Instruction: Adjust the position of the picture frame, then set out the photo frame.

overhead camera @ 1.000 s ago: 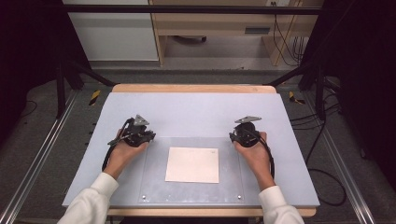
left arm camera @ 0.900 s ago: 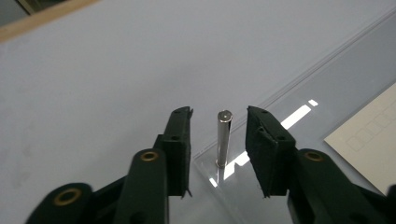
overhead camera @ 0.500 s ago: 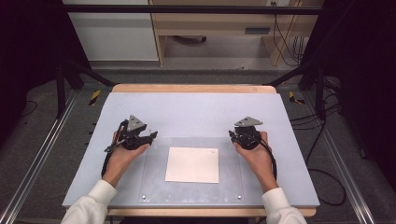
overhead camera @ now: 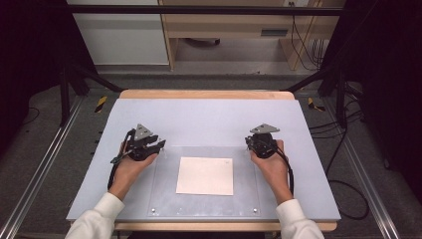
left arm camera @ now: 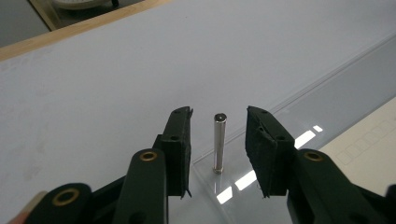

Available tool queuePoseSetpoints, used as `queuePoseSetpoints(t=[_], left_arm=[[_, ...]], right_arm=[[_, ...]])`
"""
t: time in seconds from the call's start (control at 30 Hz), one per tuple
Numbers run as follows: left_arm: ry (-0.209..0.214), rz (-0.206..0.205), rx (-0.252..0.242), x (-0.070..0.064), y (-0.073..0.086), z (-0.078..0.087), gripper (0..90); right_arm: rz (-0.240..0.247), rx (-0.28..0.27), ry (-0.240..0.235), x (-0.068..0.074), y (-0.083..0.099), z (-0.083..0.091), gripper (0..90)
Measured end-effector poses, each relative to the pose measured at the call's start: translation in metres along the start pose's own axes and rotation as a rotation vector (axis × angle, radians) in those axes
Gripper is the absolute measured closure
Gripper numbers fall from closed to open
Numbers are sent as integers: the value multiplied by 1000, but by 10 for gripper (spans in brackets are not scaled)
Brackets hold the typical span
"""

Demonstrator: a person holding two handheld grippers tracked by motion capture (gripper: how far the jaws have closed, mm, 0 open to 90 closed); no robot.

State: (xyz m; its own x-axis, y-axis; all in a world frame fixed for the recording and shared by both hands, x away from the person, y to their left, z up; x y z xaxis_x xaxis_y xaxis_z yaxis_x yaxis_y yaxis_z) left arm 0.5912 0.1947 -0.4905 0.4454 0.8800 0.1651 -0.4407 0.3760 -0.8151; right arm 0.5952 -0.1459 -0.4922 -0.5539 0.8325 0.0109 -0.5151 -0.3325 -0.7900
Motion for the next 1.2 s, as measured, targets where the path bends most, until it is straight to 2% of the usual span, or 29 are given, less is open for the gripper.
queuePoseSetpoints(t=[0.23, 0.47, 0.63, 0.8, 0.9, 0.97, 1.13, 1.2], left_arm=[[1, -6, 10, 0, 1, -1, 752], [-8, -2, 31, -1, 2, -3, 823], [-13, 16, 50, -2, 1, -3, 839], [-34, 20, 47, -3, 0, -4, 835], [-31, 40, 42, -3, -2, -5, 832], [-37, 36, 44, -3, -3, -6, 832], [-49, 44, 78, -4, -5, -7, 843], [-46, 59, 86, -4, -6, -8, 847]], right_arm=[[-4, 1, -6, 0, 0, 0, 849], [-3, -24, 6, 1, -4, 2, 822], [-4, -18, 11, 1, -4, 2, 850], [0, -14, 14, 1, -4, 2, 851], [-3, -14, 16, 1, -4, 2, 852], [-4, -10, 14, 1, -4, 2, 853], [-12, 10, 12, 1, -6, 2, 856], [-20, 25, 14, 1, -6, 2, 857]])
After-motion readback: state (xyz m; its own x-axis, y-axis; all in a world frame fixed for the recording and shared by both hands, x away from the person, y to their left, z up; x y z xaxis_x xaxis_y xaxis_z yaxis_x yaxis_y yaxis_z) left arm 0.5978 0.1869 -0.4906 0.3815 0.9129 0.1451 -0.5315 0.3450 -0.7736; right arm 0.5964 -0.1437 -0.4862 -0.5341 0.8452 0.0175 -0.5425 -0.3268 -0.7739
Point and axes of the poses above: each handheld gripper's, and its own axes: z roughly backward along the jaws, y roughly out of its underside, x roughly to its left, the point moved 8 cm from there along -z, roughly forward along the jaws, and after that the axes turned 9 degrees about -y, right-handed, at the moved point
